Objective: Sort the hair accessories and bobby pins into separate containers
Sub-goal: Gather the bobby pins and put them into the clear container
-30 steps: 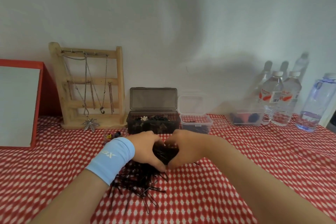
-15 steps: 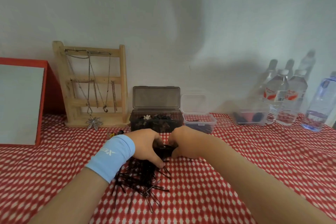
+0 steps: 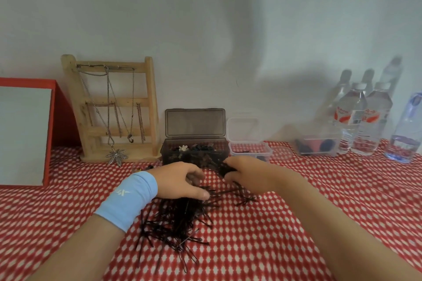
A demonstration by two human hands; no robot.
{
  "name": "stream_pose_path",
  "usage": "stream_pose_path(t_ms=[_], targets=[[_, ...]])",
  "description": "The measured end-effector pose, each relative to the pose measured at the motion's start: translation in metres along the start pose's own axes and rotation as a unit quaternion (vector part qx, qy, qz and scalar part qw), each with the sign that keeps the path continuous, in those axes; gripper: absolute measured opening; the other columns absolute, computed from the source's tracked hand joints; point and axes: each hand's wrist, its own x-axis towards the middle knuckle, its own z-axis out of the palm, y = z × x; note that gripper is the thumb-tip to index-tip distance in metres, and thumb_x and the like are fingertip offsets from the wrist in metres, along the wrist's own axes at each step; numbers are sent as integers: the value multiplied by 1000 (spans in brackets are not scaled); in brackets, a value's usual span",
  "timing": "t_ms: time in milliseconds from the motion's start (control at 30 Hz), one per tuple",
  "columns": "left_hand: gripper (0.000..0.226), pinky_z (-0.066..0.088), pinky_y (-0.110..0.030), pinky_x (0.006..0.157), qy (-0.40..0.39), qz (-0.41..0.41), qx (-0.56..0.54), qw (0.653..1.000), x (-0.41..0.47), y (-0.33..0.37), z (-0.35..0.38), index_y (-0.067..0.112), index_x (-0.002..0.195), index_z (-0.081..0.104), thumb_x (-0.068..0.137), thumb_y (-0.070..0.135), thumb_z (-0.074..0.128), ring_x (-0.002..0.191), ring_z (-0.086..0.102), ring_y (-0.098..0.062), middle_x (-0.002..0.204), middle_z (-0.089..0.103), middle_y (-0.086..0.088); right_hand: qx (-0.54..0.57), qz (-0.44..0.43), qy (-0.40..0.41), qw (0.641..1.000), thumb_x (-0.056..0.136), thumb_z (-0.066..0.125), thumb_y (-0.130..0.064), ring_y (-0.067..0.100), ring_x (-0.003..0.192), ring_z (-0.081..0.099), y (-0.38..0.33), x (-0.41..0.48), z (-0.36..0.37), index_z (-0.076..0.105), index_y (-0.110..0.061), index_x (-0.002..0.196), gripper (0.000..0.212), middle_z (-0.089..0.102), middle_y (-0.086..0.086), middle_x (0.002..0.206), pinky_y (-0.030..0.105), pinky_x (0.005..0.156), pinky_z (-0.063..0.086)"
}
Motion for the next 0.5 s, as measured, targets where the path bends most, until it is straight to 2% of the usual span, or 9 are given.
stream_pose_path(t_ms=[67,167,233,300,400,500], targets=[[44,48,-27,99,53,26,-38,998,4,1,4,35,123,61,84,54,67,102,59,3,110,63,22,59,5,19,998,105,47,-27,15,96,59,5,-3,0,56,-17,105,13,62,-3,104,33,88,49],[12,51,-26,89,151,63,-101,981,9,10,11,35,101,69,93,41,61,87,65,0,94,71,17,163,3,31,986,106,44,-24,19,93,64,13,-3,6,58,-10,113,21,67,3,103,42,93,51],[11,53,-27,85,188,78,-145,968,10,17,15,30,91,70,95,31,60,77,68,-3,86,74,13,212,-5,34,977,107,43,-22,17,82,60,15,-4,9,58,-5,113,24,65,3,91,42,89,51],[10,52,-27,85,218,79,-176,957,13,19,19,28,88,70,94,28,62,77,67,-1,84,74,13,265,-15,39,963,107,41,-19,15,76,55,17,-5,11,59,-2,109,24,62,0,81,38,82,49],[6,48,-21,80,305,73,-175,933,17,19,22,32,89,67,92,27,65,83,62,1,85,69,11,354,-21,50,934,108,38,-15,10,73,53,16,-6,14,62,-14,102,24,61,-11,74,28,78,47],[11,42,-9,74,348,85,-186,915,16,22,23,33,96,63,91,24,66,86,59,4,93,65,14,474,-40,33,879,108,36,-8,14,69,47,15,-5,17,60,-14,98,27,54,-4,73,37,81,46]])
